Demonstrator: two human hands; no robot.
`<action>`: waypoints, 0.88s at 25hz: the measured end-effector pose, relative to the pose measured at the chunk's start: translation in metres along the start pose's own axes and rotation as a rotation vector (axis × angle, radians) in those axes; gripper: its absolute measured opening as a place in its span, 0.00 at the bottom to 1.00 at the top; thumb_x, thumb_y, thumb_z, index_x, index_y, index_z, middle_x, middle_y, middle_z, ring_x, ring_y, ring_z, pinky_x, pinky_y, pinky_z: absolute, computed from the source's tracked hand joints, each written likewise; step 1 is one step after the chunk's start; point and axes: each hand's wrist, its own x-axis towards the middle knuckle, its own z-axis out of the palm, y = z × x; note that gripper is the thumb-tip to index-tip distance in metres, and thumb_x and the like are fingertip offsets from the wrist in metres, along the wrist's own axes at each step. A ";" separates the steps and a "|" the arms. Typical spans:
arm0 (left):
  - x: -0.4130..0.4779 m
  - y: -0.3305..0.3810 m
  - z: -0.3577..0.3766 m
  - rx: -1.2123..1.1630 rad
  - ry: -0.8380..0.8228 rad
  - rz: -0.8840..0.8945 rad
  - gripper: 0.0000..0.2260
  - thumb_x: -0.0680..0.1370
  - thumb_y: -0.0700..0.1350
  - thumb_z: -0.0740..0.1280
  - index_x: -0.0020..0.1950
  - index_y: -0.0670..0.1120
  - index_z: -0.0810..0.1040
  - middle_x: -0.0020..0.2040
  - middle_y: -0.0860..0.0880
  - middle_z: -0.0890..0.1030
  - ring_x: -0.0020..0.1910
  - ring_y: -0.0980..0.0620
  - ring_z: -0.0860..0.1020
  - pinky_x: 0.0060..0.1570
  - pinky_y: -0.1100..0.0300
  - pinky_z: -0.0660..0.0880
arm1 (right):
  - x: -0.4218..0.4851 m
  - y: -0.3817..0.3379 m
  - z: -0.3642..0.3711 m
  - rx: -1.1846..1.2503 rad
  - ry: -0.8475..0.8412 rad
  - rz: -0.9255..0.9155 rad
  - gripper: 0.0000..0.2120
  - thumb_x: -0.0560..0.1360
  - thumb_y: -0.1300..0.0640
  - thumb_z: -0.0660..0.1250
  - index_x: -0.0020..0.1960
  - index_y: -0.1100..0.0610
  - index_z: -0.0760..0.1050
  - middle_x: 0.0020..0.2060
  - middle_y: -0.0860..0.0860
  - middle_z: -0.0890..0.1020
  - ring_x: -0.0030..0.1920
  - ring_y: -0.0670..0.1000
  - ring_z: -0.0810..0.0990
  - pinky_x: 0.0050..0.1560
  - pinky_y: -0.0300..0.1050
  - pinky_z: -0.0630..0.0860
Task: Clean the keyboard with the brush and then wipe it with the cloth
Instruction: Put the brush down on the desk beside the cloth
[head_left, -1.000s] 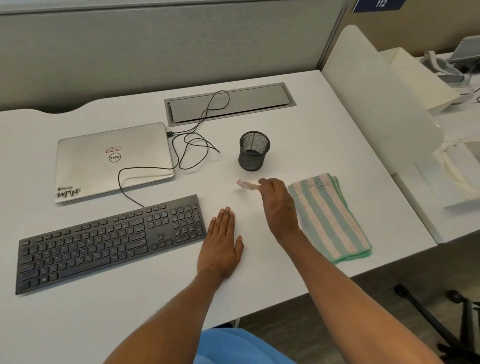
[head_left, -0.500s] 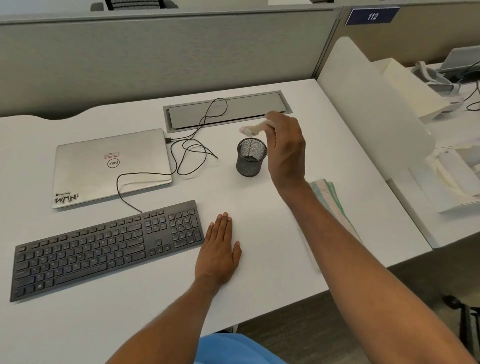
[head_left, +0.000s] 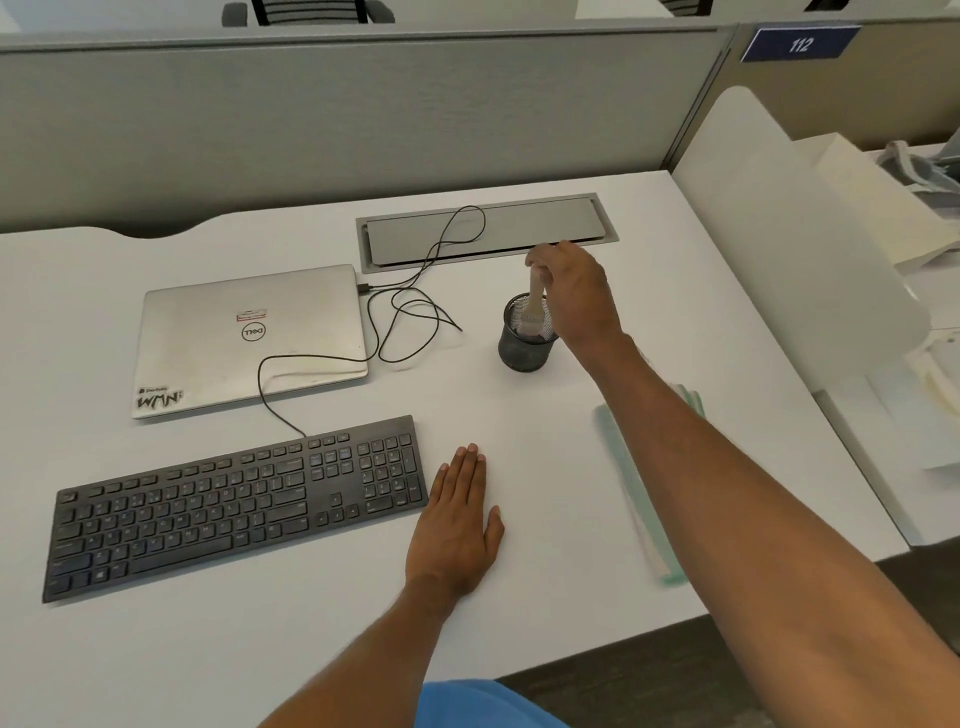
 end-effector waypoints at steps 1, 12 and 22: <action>0.000 0.000 0.000 -0.003 0.002 0.000 0.31 0.86 0.54 0.55 0.86 0.42 0.54 0.87 0.46 0.52 0.86 0.51 0.46 0.84 0.53 0.46 | 0.003 0.004 0.005 -0.002 -0.065 0.028 0.13 0.78 0.62 0.58 0.54 0.58 0.81 0.47 0.57 0.81 0.49 0.59 0.78 0.49 0.53 0.77; 0.001 0.001 -0.001 0.010 -0.017 -0.017 0.31 0.86 0.54 0.54 0.87 0.43 0.52 0.87 0.47 0.50 0.86 0.53 0.45 0.84 0.53 0.44 | 0.017 0.019 0.035 -0.221 -0.169 -0.009 0.13 0.80 0.61 0.60 0.56 0.55 0.82 0.51 0.54 0.80 0.53 0.56 0.77 0.51 0.50 0.74; 0.002 0.001 -0.004 -0.019 0.017 -0.006 0.31 0.86 0.54 0.54 0.87 0.42 0.53 0.87 0.47 0.50 0.86 0.52 0.45 0.84 0.52 0.46 | 0.020 0.012 0.015 -0.523 -0.231 -0.055 0.20 0.72 0.61 0.67 0.64 0.56 0.75 0.61 0.52 0.78 0.63 0.57 0.73 0.64 0.54 0.66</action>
